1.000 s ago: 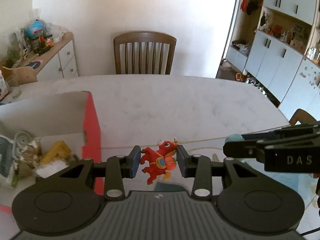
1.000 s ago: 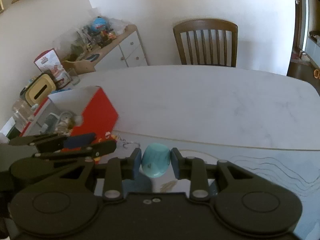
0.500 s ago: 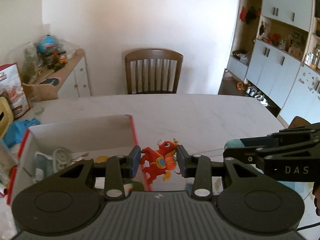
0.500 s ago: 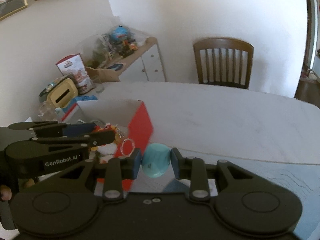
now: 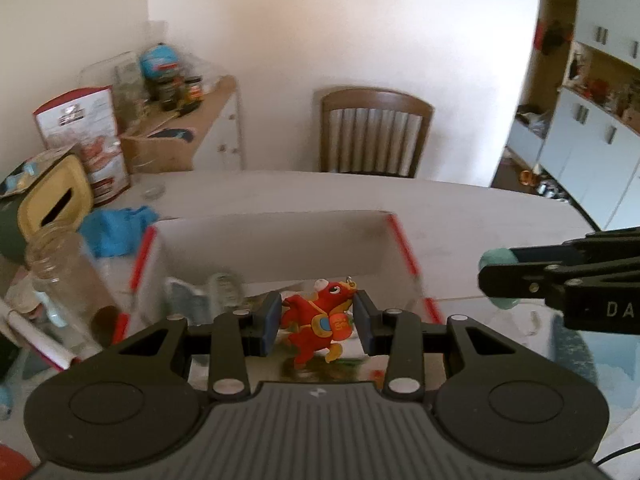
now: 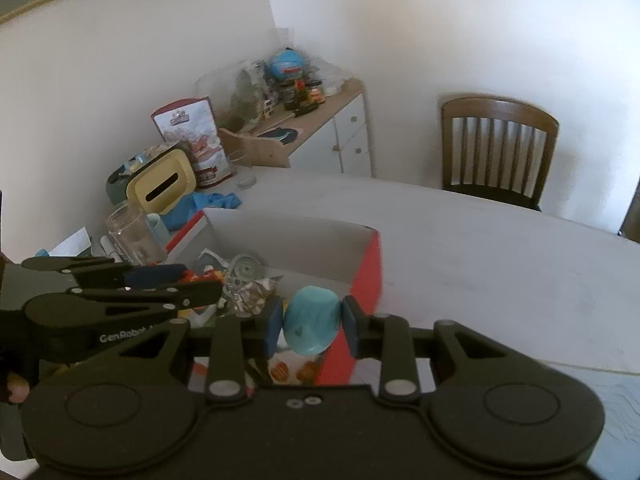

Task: Organize objects
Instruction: 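Carry the teal object and dragon keychain into the box and lower them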

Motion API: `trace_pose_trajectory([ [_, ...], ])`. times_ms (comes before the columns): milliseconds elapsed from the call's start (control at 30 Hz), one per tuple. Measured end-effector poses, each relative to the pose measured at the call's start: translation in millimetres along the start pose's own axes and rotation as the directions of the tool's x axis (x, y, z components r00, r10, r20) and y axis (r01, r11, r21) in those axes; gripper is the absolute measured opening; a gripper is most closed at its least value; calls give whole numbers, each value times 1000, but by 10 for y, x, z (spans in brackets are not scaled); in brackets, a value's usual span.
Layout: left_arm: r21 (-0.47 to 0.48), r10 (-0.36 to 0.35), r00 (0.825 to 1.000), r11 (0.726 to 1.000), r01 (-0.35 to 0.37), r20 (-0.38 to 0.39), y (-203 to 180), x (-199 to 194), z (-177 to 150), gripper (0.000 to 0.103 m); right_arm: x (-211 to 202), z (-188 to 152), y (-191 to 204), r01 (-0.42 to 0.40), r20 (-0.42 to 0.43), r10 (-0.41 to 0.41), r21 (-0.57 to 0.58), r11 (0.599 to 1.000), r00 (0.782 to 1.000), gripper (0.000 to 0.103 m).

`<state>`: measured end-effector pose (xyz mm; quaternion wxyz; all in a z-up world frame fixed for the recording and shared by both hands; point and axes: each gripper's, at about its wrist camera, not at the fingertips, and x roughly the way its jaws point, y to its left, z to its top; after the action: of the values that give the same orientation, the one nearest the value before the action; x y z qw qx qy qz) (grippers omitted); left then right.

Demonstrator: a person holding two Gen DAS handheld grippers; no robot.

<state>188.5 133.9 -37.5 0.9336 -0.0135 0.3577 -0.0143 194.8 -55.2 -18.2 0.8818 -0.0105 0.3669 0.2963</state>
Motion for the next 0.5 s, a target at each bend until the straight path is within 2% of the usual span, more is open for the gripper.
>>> trace_pose_trajectory([
  [233,-33,70,997,997,-71,-27,427,182,-14,38,352,112,179,-2,-16,2,-27,1000,1000,30],
  [500,-31,89,992,995,-93,-93,641,516,-56,38,781,117,338,34,-68,-39,-80,996,997,30],
])
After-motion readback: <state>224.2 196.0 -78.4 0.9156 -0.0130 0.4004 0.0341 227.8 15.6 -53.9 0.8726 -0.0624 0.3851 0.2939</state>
